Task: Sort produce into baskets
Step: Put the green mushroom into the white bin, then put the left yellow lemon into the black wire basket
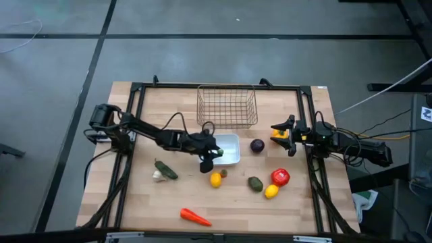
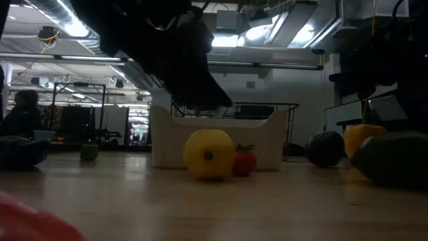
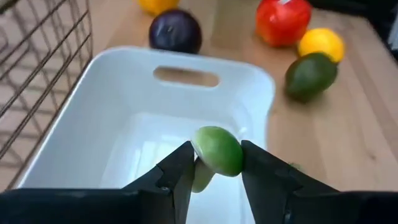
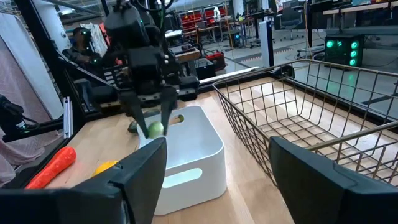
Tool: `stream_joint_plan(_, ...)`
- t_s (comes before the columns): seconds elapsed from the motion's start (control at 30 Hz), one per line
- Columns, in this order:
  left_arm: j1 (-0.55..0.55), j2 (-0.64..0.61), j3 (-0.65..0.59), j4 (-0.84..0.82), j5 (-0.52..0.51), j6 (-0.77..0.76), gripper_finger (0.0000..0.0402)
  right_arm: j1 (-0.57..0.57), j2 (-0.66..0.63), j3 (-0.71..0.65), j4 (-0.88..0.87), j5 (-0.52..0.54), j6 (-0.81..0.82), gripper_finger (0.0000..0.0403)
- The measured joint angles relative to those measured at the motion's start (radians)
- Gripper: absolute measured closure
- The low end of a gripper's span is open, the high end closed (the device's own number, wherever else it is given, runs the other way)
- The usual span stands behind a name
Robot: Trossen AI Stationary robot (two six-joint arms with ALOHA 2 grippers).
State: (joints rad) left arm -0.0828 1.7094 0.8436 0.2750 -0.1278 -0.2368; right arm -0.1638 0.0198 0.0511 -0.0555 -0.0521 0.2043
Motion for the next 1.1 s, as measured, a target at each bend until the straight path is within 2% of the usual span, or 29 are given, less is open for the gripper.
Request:
stream_joint_plan(0.4, 0.013, 0.001, 0.000, -0.003, 0.000, -0.010, 0.0165, 0.000, 0.000, 0.000, -0.001, 0.000, 0.000, 0.0123)
stream_joint_plan(0.73, 0.008, 0.001, 0.093, -0.019, 0.001, 0.008, 0.0149, 0.000, 0.000, 0.000, -0.001, 0.000, 0.000, 0.0123)
stream_joint_plan(0.9, -0.008, 0.001, 0.213, -0.201, 0.002, -0.033, 0.0149, 0.000, 0.000, 0.000, -0.001, 0.000, 0.000, 0.0123)
stream_joint_plan(1.1, -0.060, 0.000, 0.400, -0.573, 0.017, -0.273, 0.0149, 0.000, 0.000, 0.000, -0.002, 0.000, 0.000, 0.0123)
